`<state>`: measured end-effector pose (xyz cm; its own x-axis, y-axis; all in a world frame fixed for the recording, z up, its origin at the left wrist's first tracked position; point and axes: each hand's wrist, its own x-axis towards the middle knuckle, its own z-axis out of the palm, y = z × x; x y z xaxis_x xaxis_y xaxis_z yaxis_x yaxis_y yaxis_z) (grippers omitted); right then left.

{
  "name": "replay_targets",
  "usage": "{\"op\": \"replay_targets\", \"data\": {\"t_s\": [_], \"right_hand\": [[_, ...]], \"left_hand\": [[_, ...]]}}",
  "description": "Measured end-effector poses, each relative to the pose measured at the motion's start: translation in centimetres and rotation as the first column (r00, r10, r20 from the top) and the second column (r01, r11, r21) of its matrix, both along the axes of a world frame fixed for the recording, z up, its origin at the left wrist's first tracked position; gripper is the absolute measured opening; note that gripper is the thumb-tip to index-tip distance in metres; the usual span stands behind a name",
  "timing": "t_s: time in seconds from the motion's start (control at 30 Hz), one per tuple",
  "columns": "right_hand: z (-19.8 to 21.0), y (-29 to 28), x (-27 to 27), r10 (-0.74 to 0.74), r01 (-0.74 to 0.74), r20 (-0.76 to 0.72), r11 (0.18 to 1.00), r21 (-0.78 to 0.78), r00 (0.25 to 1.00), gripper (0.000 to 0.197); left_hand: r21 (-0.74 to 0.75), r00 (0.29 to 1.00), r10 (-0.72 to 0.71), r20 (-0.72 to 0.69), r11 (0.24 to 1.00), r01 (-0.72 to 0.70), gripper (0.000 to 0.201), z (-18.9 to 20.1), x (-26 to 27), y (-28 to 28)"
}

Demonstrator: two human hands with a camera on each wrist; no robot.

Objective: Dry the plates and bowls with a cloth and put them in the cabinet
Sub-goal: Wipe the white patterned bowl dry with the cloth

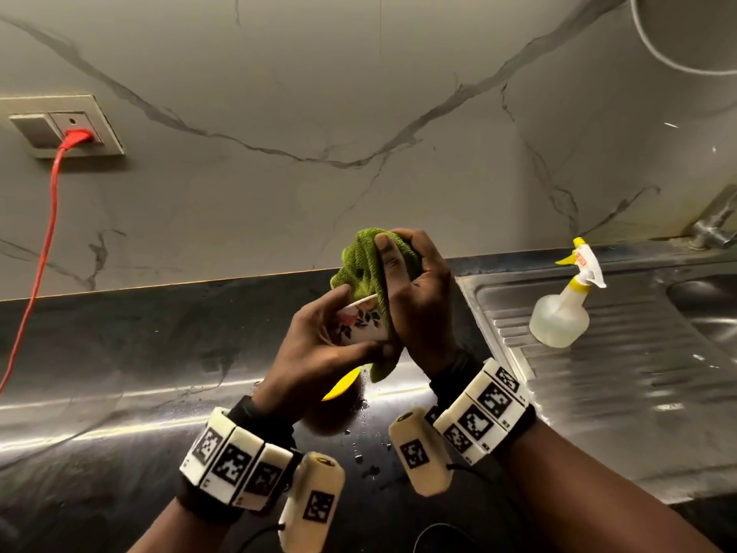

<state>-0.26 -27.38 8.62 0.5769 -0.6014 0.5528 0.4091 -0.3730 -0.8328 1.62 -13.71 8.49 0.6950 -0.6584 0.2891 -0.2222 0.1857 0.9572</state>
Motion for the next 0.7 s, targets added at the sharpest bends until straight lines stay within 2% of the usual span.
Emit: {"op": "replay_targets", "data": {"t_s": [0.07, 0.13, 0.23, 0.3, 0.37, 0.43, 0.47, 0.53, 0.6, 0.7], "right_hand": [[0.0, -0.3, 0.1, 0.118, -0.111, -0.011, 0.959, 0.262, 0.993, 0.018], [0.0, -0.6, -0.5, 0.228, -0.182, -0.032, 0.846, 0.501, 0.973, 0.018], [-0.3, -0.7, -1.1, 0.348, -0.23, -0.038, 0.695, 0.682, 0.937, 0.031], [-0.8, -0.8, -0.7, 0.306, -0.216, 0.004, 0.664, 0.715, 0.952, 0.031], [-1.2, -0.9, -0.2, 0.156, -0.109, -0.015, 0.749, 0.654, 0.988, 0.019], [-1.6, -0.8, 0.0, 0.004, 0.023, -0.057, 0.886, 0.463, 0.998, 0.014], [-1.7, -0.4, -0.1, -0.03, 0.055, -0.074, 0.929, 0.366, 0.997, 0.015], [-2.5, 0.8, -0.9, -0.041, 0.066, -0.111, 0.971, 0.229, 0.993, 0.019], [-3.6, 2.0, -1.8, -0.005, 0.022, -0.124, 0.99, 0.136, 0.992, 0.021], [-4.7, 3.1, -2.7, 0.035, -0.036, -0.048, 0.999, -0.028, 0.998, 0.016]], "left_hand": [[-0.047, 0.997, -0.026, -0.077, 0.999, 0.022, 0.043, -0.4, 0.1, 0.3], [-0.111, 0.986, -0.067, -0.153, 0.993, 0.05, 0.035, -0.5, 0.1, 0.4], [-0.162, 0.954, -0.087, -0.285, 0.986, 0.042, 0.051, -0.5, -0.1, 0.2], [-0.152, 0.945, -0.058, -0.322, 0.988, 0.009, 0.058, -0.7, -0.1, 0.0], [-0.15, 0.933, -0.002, -0.36, 0.987, -0.056, 0.061, -0.6, -0.3, -0.4], [-0.179, 0.916, 0.037, -0.4, 0.977, -0.117, 0.049, -0.3, -0.6, -1.0], [-0.211, 0.906, 0.042, -0.422, 0.967, -0.143, 0.041, -0.1, -0.8, -1.3], [-0.293, 0.879, 0.012, -0.476, 0.941, -0.171, 0.034, 0.5, -1.0, -1.7], [-0.35, 0.87, -0.009, -0.493, 0.918, -0.189, 0.037, 1.0, -1.1, -1.9], [-0.358, 0.848, 0.01, -0.53, 0.904, -0.234, 0.035, 1.1, -0.5, -1.9]]}}
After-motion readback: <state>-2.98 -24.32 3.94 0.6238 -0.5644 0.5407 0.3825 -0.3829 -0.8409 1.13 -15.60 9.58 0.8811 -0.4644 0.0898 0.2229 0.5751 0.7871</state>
